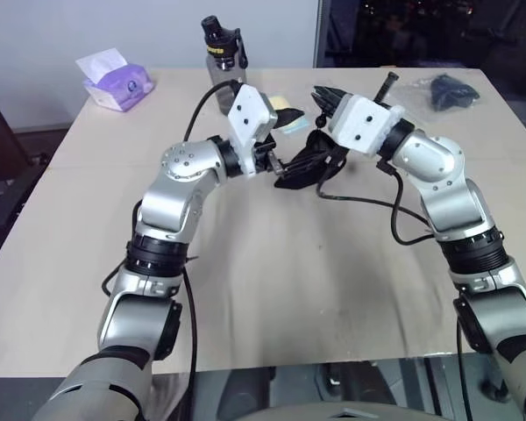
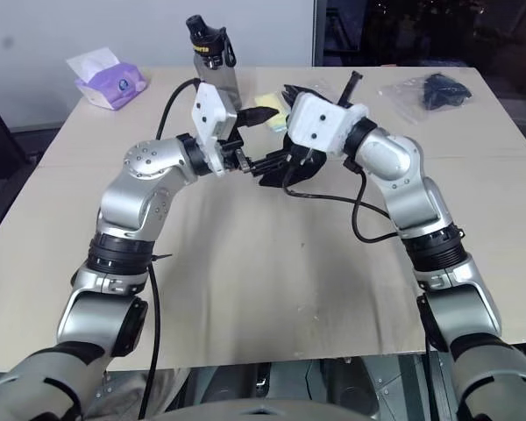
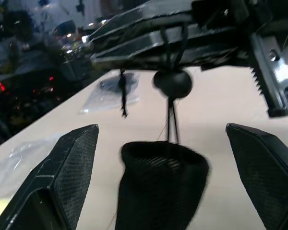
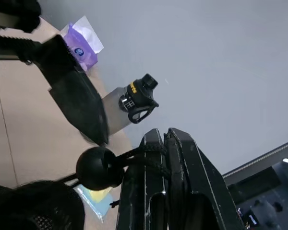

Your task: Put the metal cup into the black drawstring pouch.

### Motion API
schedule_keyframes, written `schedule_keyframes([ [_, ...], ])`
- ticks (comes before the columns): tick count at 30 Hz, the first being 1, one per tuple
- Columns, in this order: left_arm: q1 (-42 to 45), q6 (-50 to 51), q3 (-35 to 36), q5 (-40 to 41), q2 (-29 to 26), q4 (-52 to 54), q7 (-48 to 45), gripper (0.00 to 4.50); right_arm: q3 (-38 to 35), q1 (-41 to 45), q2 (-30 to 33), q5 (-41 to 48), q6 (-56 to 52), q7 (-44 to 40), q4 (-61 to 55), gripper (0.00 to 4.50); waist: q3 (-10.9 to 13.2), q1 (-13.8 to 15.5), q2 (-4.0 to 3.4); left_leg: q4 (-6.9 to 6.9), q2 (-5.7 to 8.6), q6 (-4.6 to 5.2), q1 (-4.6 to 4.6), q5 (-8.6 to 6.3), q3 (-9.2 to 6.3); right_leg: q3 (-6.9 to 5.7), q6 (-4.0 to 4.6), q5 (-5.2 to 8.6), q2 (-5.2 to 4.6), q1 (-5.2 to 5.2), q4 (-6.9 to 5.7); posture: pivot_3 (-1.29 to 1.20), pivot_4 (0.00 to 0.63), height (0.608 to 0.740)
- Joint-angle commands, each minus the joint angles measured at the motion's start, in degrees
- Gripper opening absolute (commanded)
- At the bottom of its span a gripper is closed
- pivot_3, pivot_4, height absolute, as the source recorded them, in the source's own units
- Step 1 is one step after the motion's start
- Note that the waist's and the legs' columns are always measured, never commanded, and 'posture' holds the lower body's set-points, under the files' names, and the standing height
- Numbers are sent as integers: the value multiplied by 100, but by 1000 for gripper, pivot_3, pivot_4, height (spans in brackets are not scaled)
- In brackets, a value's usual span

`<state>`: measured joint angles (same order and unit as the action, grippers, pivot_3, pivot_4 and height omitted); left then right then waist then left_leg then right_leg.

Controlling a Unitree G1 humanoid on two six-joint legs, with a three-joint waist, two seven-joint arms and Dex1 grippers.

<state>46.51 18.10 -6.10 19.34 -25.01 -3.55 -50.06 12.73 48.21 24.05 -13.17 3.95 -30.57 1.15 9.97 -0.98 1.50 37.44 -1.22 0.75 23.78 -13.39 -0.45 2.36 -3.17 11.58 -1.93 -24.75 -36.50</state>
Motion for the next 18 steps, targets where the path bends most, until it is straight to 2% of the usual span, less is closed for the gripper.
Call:
schedule_keyframes([
  [1, 202, -98, 133, 87, 96, 16, -57, 4403, -52, 151, -38, -3, -7, -8, -274, 0, 0, 1, 0, 1, 0, 0, 0, 0, 0, 1, 0, 0, 0, 0, -1, 0, 150, 740],
  [18, 453, -251, 220, 153, 527, -374, -284, 4403, 58, 69, -206, -79, -150, -175, -522, 0, 0, 1, 0, 4, 0, 0, -3, 1, -3, 0, 0, 0, 1, -3, -16, 0, 150, 740],
])
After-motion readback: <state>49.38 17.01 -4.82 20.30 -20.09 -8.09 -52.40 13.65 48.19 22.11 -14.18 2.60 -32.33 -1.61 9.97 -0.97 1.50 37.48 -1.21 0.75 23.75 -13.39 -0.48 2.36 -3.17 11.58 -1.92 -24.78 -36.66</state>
